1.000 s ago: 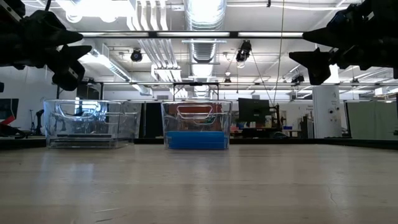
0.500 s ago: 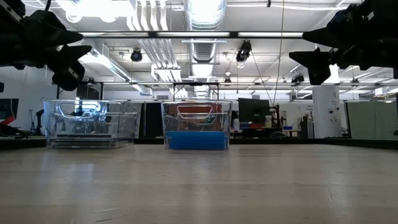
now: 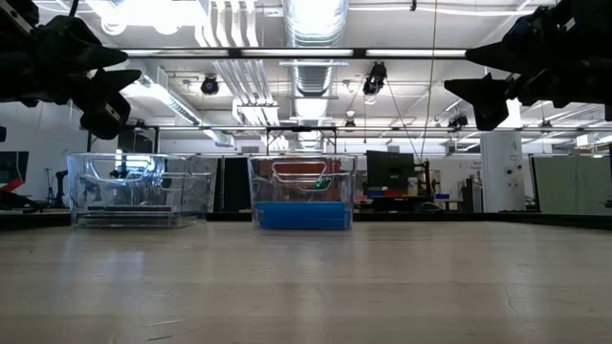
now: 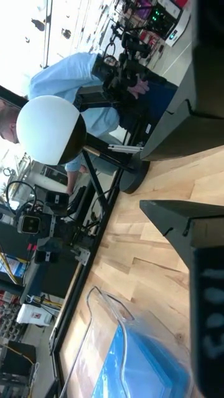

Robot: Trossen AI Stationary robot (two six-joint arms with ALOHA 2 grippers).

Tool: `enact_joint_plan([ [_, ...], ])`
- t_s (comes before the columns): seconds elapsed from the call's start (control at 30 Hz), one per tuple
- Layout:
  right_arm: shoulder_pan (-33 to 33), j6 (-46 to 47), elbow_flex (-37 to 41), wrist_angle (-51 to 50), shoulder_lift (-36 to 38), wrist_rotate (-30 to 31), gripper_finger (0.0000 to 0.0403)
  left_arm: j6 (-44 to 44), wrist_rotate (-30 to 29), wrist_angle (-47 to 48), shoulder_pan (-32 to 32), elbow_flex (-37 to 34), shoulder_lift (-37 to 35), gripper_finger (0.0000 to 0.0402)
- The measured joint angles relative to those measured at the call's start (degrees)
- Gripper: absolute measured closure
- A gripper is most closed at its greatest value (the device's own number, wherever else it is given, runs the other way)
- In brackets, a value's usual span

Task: Pick & place jewel cases by type
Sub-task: Return to Home Position

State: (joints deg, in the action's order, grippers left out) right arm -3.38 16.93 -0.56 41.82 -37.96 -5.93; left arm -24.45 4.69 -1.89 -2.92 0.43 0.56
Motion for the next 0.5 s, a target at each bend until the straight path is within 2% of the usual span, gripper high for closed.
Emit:
enact_joint_plan([
  [0.5,0.00,0.02,0.00,0.00,0.01,0.00,0.0155,0.00,0.00,-0.02,0.00,-0.02,0.02,0.0307],
])
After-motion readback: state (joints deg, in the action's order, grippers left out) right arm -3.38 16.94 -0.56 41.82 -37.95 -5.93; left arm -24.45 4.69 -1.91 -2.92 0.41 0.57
